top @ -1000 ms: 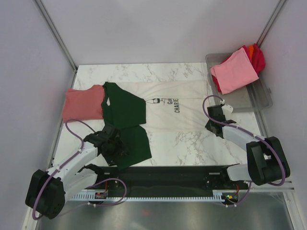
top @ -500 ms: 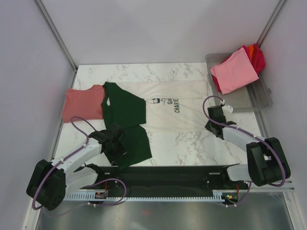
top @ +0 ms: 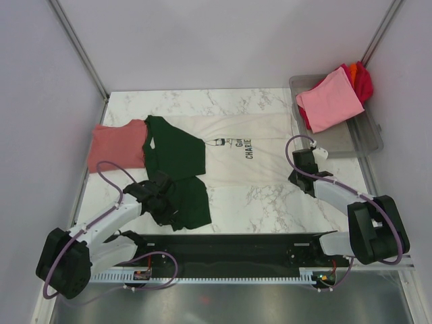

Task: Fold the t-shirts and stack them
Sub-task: Fold the tshirt

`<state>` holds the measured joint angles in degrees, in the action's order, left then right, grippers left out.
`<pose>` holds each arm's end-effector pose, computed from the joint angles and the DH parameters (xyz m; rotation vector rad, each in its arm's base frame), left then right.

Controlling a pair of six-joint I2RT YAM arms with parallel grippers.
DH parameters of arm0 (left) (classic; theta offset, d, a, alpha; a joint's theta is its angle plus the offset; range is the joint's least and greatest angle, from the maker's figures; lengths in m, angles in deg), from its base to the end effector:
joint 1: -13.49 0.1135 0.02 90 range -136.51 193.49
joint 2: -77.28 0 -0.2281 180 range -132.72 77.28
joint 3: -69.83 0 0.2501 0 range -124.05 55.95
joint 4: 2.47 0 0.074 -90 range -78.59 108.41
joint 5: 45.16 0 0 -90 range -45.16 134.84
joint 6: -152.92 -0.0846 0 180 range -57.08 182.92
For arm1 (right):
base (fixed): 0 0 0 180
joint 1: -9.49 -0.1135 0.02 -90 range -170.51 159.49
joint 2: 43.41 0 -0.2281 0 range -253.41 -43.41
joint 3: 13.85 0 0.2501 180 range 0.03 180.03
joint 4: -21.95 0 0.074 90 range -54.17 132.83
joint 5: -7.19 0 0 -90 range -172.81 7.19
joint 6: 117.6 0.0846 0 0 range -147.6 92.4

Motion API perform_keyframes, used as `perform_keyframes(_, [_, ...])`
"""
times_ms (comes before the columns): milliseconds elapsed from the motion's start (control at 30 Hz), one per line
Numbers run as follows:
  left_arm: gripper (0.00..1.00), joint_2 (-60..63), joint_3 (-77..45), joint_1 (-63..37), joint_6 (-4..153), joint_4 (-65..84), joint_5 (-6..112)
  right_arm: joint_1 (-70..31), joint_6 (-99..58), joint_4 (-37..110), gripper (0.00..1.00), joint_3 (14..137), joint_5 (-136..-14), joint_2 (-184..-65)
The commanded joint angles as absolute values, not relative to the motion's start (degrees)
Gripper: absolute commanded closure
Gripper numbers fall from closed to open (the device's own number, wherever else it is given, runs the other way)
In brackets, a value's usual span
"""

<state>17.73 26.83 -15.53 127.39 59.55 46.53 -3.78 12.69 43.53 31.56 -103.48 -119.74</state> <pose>0.1523 -0.0874 0.0835 -0.9140 2.8743 -0.2503 0.2734 0.0338 0.0851 0.7060 2.3016 -0.0237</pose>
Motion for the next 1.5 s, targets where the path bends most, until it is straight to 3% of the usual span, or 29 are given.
perform_keyframes(0, [0.98, 19.4, 22.8, -15.8, 127.4, 59.7, 46.2, -3.6, 12.0, 42.8, 0.92, 31.7, -103.3, -118.1])
perform_keyframes(400, [0.98, 17.3, 4.7, -12.5, 119.0, 59.7, 44.0, -3.5, 10.6, 48.7, 1.00, 40.0, -103.6, -118.5])
perform_keyframes(633, [0.98, 15.6, -1.8, -0.6, 114.3, 57.7, 48.1, -3.6, 9.2, 52.5, 1.00, 49.5, -105.0, -123.5])
perform_keyframes(833, [0.98, 12.2, -6.6, 3.8, 113.0, 53.8, 49.0, -3.6, 9.1, 53.9, 1.00, 57.8, -105.5, -130.3])
perform_keyframes(1133, [0.98, 1.5, -19.1, 5.2, 113.8, 51.1, 46.6, -2.5, 9.3, 56.2, 1.00, 68.1, -107.9, -139.6])
perform_keyframes(1467, [0.98, -10.8, -28.2, 6.2, 114.8, 48.1, 47.1, -0.9, 10.1, 56.3, 1.00, 71.7, -107.9, -144.5])
